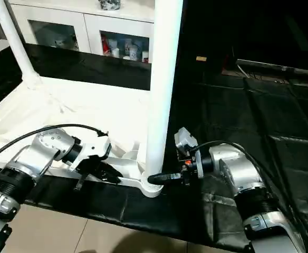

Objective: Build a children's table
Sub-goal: Rotate leg to tighten

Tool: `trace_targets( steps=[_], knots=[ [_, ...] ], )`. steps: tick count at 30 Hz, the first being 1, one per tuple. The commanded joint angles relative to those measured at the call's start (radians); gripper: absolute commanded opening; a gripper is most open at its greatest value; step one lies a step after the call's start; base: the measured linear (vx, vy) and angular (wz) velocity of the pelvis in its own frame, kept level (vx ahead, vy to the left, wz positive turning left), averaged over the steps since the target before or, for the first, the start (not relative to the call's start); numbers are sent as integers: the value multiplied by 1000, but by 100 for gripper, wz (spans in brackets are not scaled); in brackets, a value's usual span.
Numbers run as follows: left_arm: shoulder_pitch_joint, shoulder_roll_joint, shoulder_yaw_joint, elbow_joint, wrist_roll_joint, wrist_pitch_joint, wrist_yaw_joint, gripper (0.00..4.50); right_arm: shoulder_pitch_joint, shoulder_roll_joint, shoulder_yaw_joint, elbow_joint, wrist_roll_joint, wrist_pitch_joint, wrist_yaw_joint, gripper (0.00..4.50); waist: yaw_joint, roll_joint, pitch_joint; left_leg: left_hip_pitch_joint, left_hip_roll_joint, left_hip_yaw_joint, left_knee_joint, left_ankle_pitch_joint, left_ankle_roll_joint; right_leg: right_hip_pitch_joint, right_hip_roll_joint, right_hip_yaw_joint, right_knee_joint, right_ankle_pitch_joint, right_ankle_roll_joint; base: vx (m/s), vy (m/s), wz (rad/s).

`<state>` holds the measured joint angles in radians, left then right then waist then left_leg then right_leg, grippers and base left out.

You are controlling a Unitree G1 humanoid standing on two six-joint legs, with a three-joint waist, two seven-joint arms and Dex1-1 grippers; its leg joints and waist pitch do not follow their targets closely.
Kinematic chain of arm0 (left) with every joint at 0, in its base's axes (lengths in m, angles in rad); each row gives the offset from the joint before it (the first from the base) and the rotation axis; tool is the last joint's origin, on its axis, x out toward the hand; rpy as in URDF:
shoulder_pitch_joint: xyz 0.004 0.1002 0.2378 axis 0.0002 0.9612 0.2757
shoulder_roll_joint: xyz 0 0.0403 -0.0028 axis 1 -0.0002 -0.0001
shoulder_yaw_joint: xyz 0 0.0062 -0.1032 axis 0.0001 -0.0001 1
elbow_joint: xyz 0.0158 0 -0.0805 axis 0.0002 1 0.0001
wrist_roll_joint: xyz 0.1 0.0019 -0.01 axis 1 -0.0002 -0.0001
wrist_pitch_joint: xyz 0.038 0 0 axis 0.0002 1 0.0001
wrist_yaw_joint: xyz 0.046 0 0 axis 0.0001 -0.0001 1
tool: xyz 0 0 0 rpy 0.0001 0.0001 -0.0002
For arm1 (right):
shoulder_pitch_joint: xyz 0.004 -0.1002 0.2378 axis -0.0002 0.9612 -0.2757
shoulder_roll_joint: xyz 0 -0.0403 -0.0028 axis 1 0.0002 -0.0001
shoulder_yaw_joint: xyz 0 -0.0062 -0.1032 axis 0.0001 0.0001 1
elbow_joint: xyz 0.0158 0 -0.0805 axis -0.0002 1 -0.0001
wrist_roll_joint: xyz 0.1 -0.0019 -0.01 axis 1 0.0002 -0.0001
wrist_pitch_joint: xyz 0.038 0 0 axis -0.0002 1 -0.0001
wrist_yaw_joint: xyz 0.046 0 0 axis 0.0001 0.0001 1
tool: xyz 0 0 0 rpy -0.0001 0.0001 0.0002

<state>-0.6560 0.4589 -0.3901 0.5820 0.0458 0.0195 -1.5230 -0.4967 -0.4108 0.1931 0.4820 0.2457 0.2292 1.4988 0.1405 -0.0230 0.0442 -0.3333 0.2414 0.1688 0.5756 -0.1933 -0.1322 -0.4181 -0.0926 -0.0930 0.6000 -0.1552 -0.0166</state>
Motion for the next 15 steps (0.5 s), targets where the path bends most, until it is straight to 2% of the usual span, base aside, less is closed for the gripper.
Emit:
trace_targets(
  steps=[1, 8, 10, 12, 15],
  knots=[
    [12, 0, -36, -36, 4, -18, -42, 0, -16, -1, -1, 5, 4, -7, -2, 241, -6, -5, -65, -11, -12, 20, -60, -160, 48, 65, -38, 41, -56, -235, -198, 0, 0, 0],
    [11, -2, -37, -32, 5, -19, -35, 0, -9, 3, 6, -6, 10, 1, 5, 209, -6, -1, -65, -9, -12, 20, -60, -169, 43, 65, -37, 41, -58, -242, -197, 0, 0, 0],
    [7, -10, -32, -21, 6, -10, -17, 0, -2, 8, 7, -16, 16, 14, 4, 206, -6, 4, -66, -8, -12, 20, -60, -174, 41, 64, -36, 41, -57, -237, -201, 0, 0, 0],
    [1, -24, -23, -9, 7, 13, 13, 0, 6, 14, 7, -25, 17, 27, -11, 204, -7, 2, -66, -8, -12, 20, -60, -172, 41, 65, -35, 41, -56, -227, -205, 0, 0, 0],
    [-19, -67, 7, 19, 0, 81, 94, 0, 19, 44, 9, -28, -15, 56, -117, 204, -7, 3, -61, -5, -15, 20, -62, -201, 29, 63, -34, 40, -66, -292, -187, 0, 0, 0]
  ],
)
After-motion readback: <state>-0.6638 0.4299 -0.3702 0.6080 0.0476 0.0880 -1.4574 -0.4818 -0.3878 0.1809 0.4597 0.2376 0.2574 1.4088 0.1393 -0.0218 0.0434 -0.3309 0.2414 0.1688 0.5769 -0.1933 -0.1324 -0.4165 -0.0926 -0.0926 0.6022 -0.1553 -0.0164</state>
